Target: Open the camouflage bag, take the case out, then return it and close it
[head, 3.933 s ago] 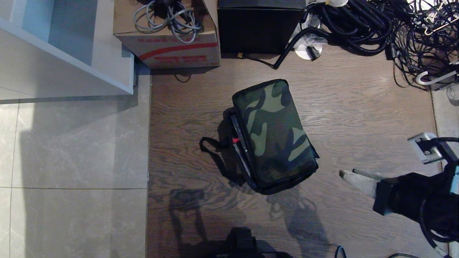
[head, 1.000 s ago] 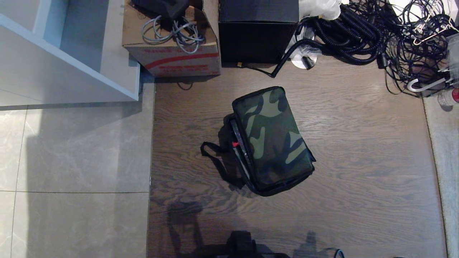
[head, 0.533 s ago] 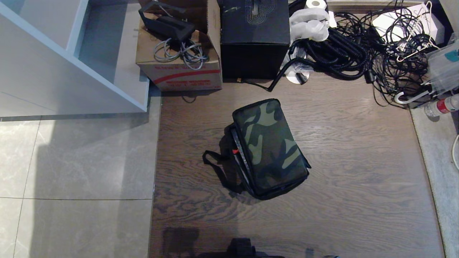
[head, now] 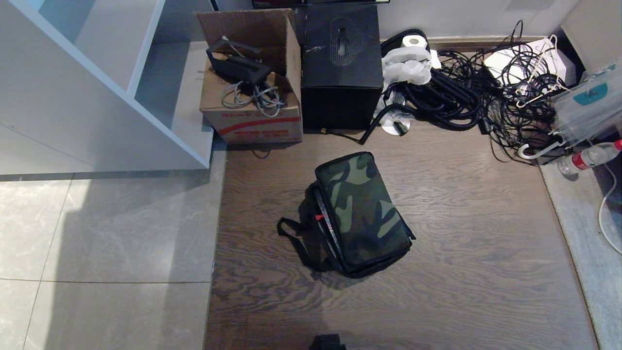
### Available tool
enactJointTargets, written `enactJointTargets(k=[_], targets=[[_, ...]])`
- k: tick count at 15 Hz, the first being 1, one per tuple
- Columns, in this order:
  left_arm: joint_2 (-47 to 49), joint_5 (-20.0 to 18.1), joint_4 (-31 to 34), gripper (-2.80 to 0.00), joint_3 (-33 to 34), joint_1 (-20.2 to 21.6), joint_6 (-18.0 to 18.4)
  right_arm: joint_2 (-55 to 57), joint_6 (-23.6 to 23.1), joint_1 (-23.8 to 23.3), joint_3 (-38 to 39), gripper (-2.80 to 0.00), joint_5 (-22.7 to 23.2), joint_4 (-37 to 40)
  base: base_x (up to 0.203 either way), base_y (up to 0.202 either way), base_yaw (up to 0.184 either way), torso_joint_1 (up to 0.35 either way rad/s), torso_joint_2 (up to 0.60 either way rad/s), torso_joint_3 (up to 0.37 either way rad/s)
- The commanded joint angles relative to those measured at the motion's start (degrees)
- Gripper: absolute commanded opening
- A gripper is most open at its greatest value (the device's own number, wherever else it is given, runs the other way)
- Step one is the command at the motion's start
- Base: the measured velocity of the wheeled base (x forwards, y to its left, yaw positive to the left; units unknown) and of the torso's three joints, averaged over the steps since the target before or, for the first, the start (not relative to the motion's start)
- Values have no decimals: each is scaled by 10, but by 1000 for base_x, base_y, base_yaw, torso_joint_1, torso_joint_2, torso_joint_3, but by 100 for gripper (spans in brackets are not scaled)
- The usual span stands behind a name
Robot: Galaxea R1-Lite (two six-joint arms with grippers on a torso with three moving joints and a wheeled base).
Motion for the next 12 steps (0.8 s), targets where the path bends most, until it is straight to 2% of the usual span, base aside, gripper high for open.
enactJointTargets(k=[1,12], targets=[[0,0,0,-280,0,0,0,2,-1,0,23,-280,0,-1,0,0,0,5,5,203],[0,0,0,-280,0,0,0,2,-1,0,23,-280,0,-1,0,0,0,3,1,204]])
